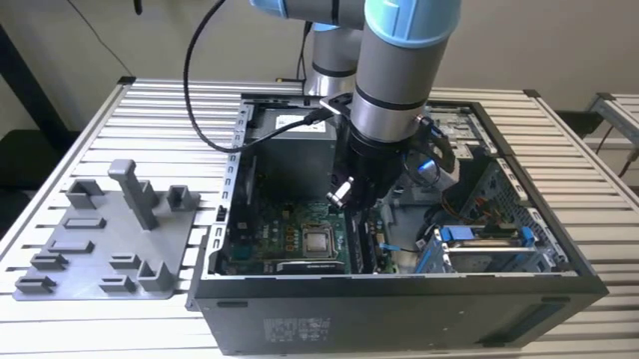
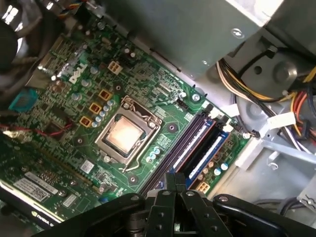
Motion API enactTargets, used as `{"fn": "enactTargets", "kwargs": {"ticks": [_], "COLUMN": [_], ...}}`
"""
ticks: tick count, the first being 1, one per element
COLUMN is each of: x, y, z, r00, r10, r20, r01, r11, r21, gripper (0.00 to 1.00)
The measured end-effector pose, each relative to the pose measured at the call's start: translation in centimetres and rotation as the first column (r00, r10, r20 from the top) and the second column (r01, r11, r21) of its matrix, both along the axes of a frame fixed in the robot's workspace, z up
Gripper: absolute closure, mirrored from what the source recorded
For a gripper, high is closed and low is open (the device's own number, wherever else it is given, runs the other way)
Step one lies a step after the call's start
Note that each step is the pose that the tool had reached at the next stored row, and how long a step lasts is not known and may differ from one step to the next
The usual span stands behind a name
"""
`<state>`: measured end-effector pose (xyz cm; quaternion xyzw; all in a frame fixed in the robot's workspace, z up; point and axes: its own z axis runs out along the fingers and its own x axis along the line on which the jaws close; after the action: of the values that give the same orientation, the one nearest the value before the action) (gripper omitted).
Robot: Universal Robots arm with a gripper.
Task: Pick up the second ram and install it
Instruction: 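Press down the second ram until it locks into place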
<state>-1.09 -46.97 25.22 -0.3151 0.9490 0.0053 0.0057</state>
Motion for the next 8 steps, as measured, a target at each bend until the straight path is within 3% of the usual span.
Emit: {"fn": "enactTargets", "kwargs": {"ticks": [4, 8], "x": [0.00, -0.01], "y": [0.00, 0.00], "z": [-0.11, -0.24], "r00": [0.9974, 0.9898], "r10": [0.072, 0.142], "r20": [0.0001, 0.0002], "r01": [-0.072, -0.142], "r11": [0.9974, 0.9898], "r21": [0.0001, -0.0001], "gripper": [0.89, 0.89]}}
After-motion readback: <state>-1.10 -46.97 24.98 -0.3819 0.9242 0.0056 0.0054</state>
